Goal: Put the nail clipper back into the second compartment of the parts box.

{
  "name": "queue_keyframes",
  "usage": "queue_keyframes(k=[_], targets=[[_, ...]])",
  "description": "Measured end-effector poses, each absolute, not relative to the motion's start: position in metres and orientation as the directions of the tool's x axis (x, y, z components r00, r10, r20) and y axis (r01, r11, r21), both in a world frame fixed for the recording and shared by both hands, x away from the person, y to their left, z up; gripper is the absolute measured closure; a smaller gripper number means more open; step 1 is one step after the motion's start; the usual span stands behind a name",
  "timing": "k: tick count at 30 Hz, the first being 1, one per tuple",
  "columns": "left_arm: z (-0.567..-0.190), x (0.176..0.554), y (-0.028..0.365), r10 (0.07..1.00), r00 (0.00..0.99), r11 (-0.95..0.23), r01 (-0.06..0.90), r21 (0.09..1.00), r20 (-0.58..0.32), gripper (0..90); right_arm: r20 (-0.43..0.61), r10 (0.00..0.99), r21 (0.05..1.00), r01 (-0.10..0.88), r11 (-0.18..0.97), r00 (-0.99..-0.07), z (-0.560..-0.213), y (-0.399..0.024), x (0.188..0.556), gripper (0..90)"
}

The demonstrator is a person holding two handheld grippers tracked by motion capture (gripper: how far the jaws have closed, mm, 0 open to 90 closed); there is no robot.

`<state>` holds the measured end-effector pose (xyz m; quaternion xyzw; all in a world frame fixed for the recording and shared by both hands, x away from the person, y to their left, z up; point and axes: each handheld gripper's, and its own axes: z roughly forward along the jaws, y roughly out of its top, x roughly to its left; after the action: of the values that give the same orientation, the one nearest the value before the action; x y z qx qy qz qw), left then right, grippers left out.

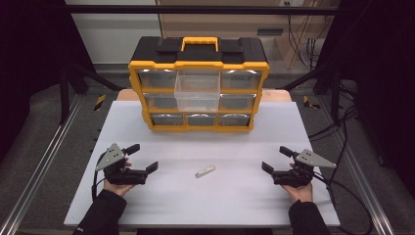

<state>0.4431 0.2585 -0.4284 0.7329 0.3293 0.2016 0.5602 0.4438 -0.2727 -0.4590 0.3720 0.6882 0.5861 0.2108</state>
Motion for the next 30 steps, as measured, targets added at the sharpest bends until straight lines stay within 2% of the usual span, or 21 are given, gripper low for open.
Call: queue_keyframes(k=[30], targets=[[-0.415,0.455,0.189,0.633,0.77,-0.255,0.306,0.917,-0.081,1.6,0.137,0.761,0.963,0.264,0.048,-0.635,-0.459,-0.273,0.444,1.8]])
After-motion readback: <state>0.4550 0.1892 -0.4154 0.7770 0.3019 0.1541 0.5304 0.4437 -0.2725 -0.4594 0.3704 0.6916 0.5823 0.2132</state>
